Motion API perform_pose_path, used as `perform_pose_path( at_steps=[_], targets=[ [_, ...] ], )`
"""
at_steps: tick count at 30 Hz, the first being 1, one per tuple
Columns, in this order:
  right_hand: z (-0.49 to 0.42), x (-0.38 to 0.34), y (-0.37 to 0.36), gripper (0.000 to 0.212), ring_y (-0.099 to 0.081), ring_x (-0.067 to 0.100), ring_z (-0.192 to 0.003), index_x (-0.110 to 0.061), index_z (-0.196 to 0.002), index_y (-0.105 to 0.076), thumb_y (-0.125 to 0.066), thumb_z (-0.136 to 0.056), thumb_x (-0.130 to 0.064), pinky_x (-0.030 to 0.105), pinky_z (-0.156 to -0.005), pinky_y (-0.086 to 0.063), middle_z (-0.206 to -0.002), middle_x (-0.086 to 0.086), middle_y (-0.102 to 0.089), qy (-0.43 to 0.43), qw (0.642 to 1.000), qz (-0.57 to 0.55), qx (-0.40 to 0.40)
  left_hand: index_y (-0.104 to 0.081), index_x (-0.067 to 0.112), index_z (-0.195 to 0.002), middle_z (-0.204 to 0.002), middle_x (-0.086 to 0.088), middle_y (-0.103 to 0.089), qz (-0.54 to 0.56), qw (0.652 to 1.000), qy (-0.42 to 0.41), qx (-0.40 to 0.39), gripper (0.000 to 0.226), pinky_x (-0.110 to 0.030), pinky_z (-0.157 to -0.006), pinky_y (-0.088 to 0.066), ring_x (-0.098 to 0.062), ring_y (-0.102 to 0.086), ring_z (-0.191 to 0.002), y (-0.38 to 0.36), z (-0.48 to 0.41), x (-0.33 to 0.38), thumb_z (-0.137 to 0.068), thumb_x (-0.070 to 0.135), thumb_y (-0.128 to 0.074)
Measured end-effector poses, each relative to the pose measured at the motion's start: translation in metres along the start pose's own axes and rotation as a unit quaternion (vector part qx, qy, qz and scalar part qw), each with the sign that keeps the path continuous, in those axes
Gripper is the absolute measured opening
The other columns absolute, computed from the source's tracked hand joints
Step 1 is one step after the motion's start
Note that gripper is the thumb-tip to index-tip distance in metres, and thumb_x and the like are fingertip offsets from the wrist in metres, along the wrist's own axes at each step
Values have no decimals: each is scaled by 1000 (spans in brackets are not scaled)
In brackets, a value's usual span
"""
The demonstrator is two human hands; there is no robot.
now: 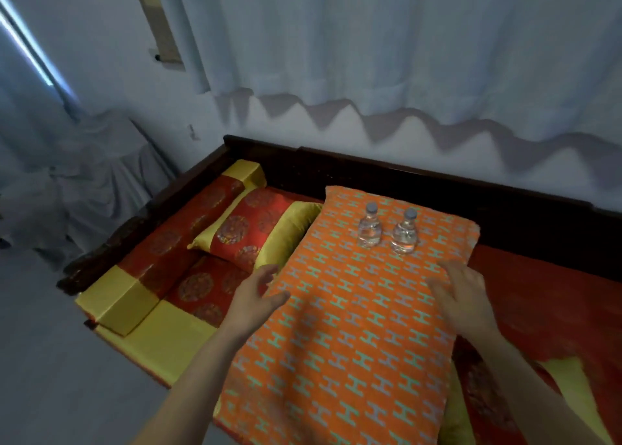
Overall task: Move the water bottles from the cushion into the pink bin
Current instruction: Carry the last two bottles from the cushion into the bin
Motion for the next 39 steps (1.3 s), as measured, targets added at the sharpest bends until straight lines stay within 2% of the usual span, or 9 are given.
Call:
perform_pose_path(
  at_steps=[7,12,17,20,23,26,29,34,39],
  targets=[
    [-88,17,-36,64,-43,35,-130,-7,-139,-45,-69,-85,-34,48,-109,-34,-141,20,-48,-122,989,-65,-42,-54,18,-130,-128,1,-58,40,996,8,-78,57,-31,-86,-44,-17,-55,-119,-42,-109,-7,-78,8,-76],
    [-145,40,-63,81,-33,30,-139,-10,-146,-34,-72,-81,-41,45,-113,-29,-151,13,-36,-167,981,-75,-64,-53,11,-132,-132,-5,-57,52,987,11,-152,62,-38,-99,-45,-22,-52,-124,-110,-199,-5,-75,1,-76],
    [-194,66,-94,97,-34,26,-139,-14,-151,-24,-80,-75,-34,36,-108,-34,-153,8,-33,-203,972,-105,-52,-35,21,-146,-146,1,-40,24,975,-9,-221,90,-25,-103,-34,-13,-39,-131,-182,-273,-1,-71,20,-83],
    [-215,66,-112,99,-51,17,-118,-19,-149,-25,-82,-70,-37,15,-78,-49,-140,-3,-45,-195,969,-145,-42,-22,21,-151,-153,2,-32,28,967,-27,-251,106,-25,-104,-31,-18,-32,-138,-209,-301,-3,-66,23,-87],
    [-228,67,-128,66,-66,-1,-88,-24,-128,-46,-82,-73,-27,7,-54,-47,-99,-17,-67,-159,966,-200,-33,-18,26,-151,-153,3,-30,53,958,-29,-282,115,-41,-111,-36,-19,-32,-139,-228,-318,-11,-61,21,-89],
    [-240,72,-141,32,-66,3,-66,-10,-95,-55,-79,-74,-8,20,-61,-54,-78,10,-65,-129,966,-218,-47,-17,28,-151,-152,4,-32,49,950,-43,-307,119,-47,-111,-36,-19,-32,-140,-243,-332,-18,-58,17,-91],
    [-246,77,-146,26,-69,18,-76,-11,-86,-60,-77,-70,-20,44,-76,-58,-81,6,-69,-136,969,-191,-80,-17,28,-151,-149,2,-37,57,941,-47,-329,120,-44,-110,-38,-21,-39,-136,-251,-338,-23,-57,14,-91],
    [-244,88,-149,46,-63,1,-89,-33,-106,-55,-82,-68,-39,24,-78,-51,-96,-17,-66,-186,967,-155,-82,-33,28,-136,-111,20,-55,58,940,-33,-334,99,-17,-81,-48,-9,-57,-103,-258,-343,-29,-57,10,-89],
    [-242,83,-149,72,-62,15,-103,-12,-128,-43,-84,-69,-20,19,-81,-48,-111,-3,-62,-211,956,-178,-96,-39,24,-117,-103,15,-57,56,952,0,-301,79,-22,-76,-49,-12,-60,-95,-252,-339,-27,-57,18,-90]
  ],
)
Point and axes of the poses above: each hand's wrist, its own z-axis away from the middle knuckle, its own y-axis out of the back of the hand, x = y × z, the point moved 1 cm from there along -z, towards the middle knuckle
